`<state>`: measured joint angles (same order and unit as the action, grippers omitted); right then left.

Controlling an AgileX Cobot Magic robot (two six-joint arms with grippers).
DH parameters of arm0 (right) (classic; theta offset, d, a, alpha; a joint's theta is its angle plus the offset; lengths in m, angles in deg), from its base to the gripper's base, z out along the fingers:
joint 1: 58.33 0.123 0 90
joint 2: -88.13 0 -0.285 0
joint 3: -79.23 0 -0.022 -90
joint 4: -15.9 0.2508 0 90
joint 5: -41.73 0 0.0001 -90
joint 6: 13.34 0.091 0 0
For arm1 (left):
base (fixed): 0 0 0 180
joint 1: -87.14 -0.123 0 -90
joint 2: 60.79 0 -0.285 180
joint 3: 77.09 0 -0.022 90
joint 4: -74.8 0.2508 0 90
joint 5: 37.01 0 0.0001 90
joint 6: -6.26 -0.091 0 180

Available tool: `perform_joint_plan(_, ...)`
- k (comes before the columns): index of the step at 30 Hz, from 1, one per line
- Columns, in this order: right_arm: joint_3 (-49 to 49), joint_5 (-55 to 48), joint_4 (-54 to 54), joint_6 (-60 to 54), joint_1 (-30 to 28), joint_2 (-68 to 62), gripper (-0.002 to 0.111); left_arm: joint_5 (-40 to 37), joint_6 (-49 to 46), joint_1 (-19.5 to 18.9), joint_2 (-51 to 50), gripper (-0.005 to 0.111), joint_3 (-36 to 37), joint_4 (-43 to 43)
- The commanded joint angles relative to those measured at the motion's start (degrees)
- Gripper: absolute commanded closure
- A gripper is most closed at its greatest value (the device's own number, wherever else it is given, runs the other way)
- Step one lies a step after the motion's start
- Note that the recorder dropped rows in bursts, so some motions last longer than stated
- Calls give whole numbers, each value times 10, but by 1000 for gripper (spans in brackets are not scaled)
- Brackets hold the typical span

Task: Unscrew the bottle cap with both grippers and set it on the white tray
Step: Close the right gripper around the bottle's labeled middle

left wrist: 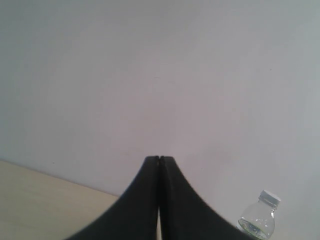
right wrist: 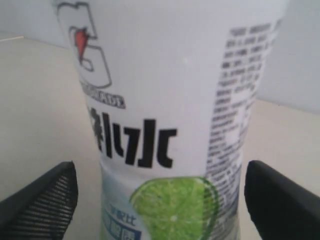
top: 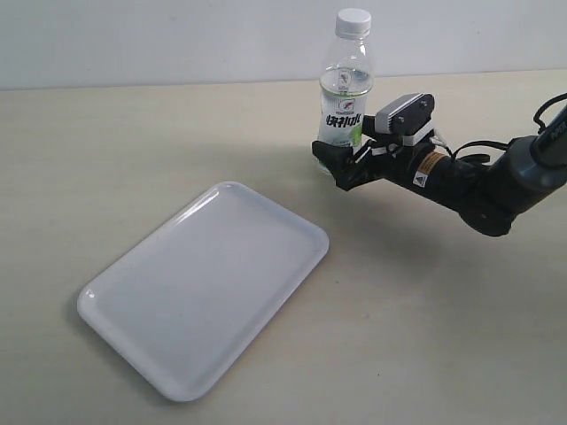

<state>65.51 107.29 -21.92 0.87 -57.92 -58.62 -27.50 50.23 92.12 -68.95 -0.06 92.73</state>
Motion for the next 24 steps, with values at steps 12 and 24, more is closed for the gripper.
perform_joint_plan(12, 28, -15, 3, -4, 2, 1, 23, 0, 4, 3, 4, 107, 2, -4)
perform_joint_plan(24, 28, -16, 3, -4, 2, 1, 26, 0, 12, 3, 4, 107, 2, -4)
